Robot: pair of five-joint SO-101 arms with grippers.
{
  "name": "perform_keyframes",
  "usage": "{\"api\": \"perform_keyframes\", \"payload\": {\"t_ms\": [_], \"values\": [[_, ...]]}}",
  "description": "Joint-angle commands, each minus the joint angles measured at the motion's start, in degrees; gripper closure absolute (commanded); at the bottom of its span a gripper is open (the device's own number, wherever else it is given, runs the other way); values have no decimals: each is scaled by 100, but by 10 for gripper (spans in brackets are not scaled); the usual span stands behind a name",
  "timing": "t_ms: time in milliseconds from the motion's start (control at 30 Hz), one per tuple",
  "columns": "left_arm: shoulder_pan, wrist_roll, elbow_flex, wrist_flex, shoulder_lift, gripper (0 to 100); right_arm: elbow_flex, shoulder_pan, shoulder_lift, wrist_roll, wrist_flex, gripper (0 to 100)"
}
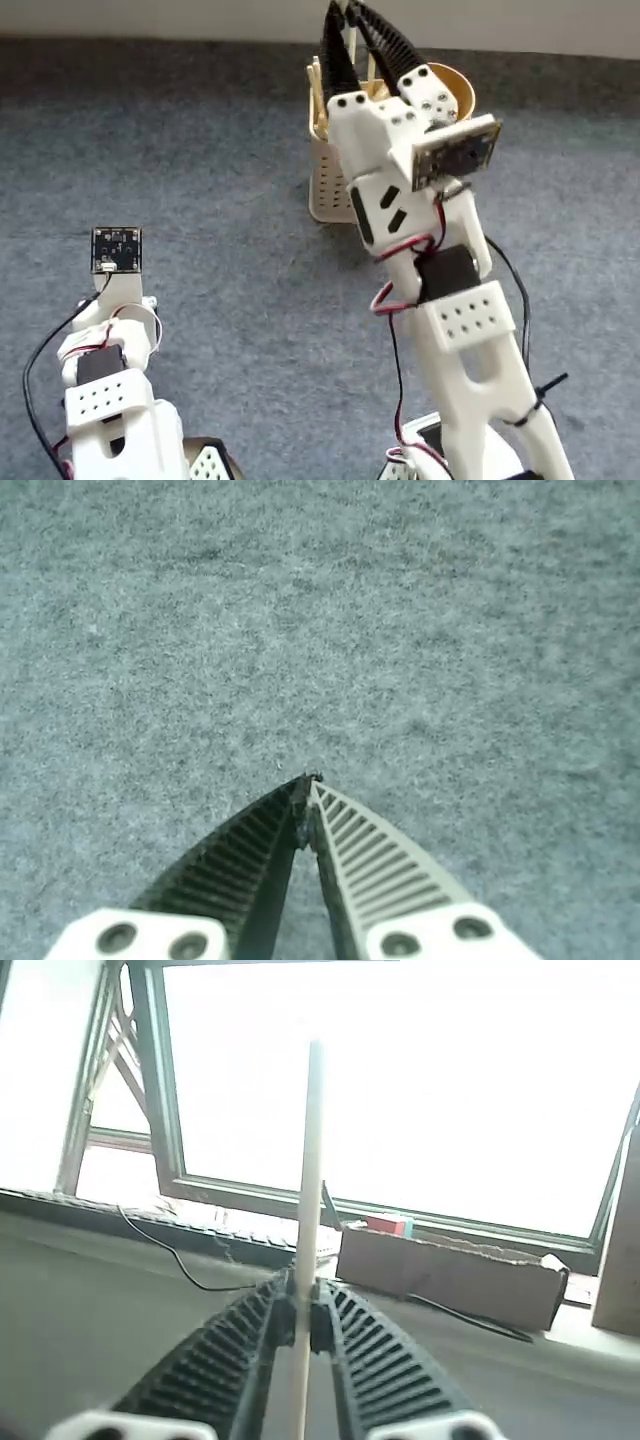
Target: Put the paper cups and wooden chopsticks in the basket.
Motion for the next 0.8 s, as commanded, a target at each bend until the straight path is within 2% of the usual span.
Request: {"api": "perform_keyframes", "payload": {"t_ms": [0,267,433,600,767], "values": [[127,-44,-40,-97,-92,992,-31,312,347,-35,-286,993],[127,-44,-40,-97,-92,992,514,259,778,-35,-268,980],[127,-44,-40,-97,-92,992,760,189,760,-35,-268,833],[127,-44,-40,-97,-92,992,796,215,374,-18,-251,865],[127,-44,-40,-97,-92,992,1077,171,-374,-9,409,935]]}}
